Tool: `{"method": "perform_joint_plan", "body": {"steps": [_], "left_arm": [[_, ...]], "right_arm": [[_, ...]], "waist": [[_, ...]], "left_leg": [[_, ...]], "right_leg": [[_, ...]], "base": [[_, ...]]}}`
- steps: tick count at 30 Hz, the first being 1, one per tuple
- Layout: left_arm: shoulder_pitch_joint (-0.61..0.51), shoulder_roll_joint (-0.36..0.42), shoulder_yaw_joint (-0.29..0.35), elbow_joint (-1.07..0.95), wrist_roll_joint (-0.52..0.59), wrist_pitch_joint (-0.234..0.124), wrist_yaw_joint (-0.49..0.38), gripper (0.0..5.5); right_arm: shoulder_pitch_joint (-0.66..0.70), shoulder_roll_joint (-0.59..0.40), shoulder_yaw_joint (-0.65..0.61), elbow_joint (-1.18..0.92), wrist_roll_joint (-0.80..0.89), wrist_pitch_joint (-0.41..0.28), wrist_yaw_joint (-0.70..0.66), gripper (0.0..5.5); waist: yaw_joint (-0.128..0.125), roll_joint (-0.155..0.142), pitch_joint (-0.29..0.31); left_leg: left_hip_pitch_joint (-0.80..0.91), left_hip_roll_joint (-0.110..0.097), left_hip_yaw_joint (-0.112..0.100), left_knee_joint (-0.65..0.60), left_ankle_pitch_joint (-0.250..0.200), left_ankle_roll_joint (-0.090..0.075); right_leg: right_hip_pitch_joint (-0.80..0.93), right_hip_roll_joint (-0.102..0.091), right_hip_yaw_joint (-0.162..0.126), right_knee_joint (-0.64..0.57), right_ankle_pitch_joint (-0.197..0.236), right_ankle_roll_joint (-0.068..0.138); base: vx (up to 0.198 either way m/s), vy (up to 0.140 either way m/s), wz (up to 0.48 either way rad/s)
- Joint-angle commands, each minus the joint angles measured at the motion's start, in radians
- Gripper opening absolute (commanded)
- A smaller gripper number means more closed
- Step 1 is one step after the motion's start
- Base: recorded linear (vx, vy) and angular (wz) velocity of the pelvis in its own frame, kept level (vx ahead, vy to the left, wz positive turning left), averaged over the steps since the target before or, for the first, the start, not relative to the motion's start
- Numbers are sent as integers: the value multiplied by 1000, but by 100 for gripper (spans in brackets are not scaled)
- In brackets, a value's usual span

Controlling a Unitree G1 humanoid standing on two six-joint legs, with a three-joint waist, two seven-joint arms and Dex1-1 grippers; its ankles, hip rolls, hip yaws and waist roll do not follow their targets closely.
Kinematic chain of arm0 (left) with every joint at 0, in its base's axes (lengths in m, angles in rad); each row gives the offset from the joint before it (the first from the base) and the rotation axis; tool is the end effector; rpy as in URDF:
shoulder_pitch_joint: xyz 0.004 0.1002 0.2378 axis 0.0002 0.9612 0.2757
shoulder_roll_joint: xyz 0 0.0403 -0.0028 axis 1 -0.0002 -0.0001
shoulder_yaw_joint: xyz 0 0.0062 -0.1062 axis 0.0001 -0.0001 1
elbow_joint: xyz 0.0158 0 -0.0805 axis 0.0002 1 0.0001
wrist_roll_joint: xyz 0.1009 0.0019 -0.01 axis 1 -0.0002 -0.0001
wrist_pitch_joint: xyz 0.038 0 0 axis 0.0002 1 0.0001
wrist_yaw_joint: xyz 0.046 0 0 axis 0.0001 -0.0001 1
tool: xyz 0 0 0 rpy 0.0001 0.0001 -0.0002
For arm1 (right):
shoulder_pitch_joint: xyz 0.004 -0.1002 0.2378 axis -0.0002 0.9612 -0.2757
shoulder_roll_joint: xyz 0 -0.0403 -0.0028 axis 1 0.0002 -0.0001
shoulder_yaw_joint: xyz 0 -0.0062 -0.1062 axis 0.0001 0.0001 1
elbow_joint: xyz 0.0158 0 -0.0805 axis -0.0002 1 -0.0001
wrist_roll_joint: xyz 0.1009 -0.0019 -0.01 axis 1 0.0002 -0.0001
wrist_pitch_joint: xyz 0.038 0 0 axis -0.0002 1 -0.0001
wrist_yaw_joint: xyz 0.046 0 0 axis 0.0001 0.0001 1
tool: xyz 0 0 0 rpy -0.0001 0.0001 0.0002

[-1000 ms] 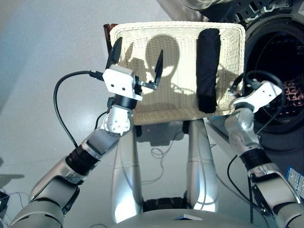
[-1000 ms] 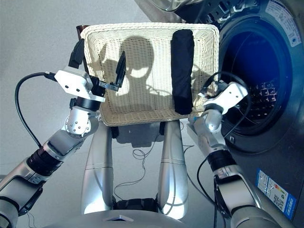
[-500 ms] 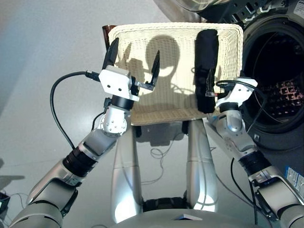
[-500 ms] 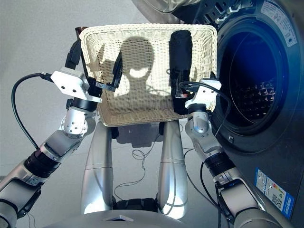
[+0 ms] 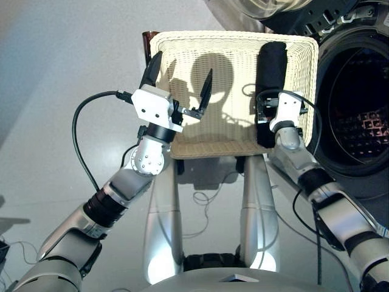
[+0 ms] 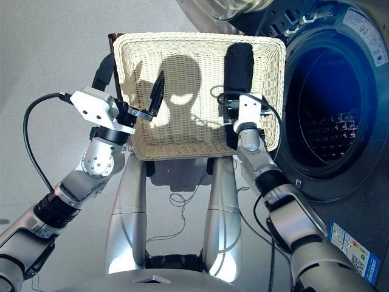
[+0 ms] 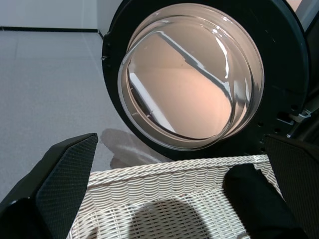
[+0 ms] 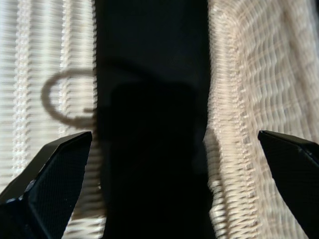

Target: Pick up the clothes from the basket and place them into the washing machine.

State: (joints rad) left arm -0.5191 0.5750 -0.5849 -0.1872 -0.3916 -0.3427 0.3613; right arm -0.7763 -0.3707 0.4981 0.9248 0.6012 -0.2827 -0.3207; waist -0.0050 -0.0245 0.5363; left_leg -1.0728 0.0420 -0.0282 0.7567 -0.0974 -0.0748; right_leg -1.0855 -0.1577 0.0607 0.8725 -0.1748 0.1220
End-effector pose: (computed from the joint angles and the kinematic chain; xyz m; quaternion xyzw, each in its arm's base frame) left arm 0.2392 0.1126 0.1614 0.0133 -0.3476 -0.1949 0.9171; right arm 0.3311 -0.1680 0.0823 -0.0427 -0.0171 -0.0713 0.9964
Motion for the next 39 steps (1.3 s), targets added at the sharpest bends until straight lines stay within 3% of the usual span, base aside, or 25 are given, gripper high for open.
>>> {"method": "perform_joint_plan", "body": {"steps": [1,14,21,25,36,37,39], "left_arm": [[-29,-45,-15,-87,-6,-48,-11,550],[-66,-50,-23,-115,12,-41,-4,550],[-62,-46,-24,-133,6,-36,3,550],[-66,-37,-30,-138,-2,-34,21,550],[-75,-24,-37,-156,-13,-34,22,550],[-76,-25,-36,-154,-18,-32,22,550],[-75,-25,-35,-153,-19,-31,21,550]], "right_arm": [[-37,15,-33,15,59,-11,12,550],[-115,58,-17,204,11,71,52,550],[-144,58,-54,242,73,67,38,550],[-187,56,-93,287,70,48,-40,550],[-241,10,-100,341,38,73,-73,550],[-241,8,-99,335,44,70,-71,0],[-240,6,-95,329,42,71,-69,0]], "waist": [[18,71,-16],[34,87,-16],[35,94,-16],[36,99,-16],[34,100,-16],[33,99,-16],[32,97,-16]], "left_leg": [[27,-25,60,8,-23,29],[-53,-20,57,98,-46,29],[-83,-18,61,129,-52,26],[-100,-17,61,142,-55,26],[-116,-20,60,150,-56,27],[-114,-20,61,147,-54,27],[-113,-20,62,146,-54,28]], "right_leg": [[-21,39,-47,-25,61,-47],[-96,38,-61,46,51,-42],[-125,39,-59,77,42,-45],[-139,38,-59,84,41,-45],[-154,35,-57,91,42,-48],[-154,35,-57,91,43,-48],[-154,35,-56,91,43,-48]], "base": [[0,0,0],[0,0,0],[0,0,0],[0,0,0],[0,0,0],[0,0,0],[0,0,0]]}}
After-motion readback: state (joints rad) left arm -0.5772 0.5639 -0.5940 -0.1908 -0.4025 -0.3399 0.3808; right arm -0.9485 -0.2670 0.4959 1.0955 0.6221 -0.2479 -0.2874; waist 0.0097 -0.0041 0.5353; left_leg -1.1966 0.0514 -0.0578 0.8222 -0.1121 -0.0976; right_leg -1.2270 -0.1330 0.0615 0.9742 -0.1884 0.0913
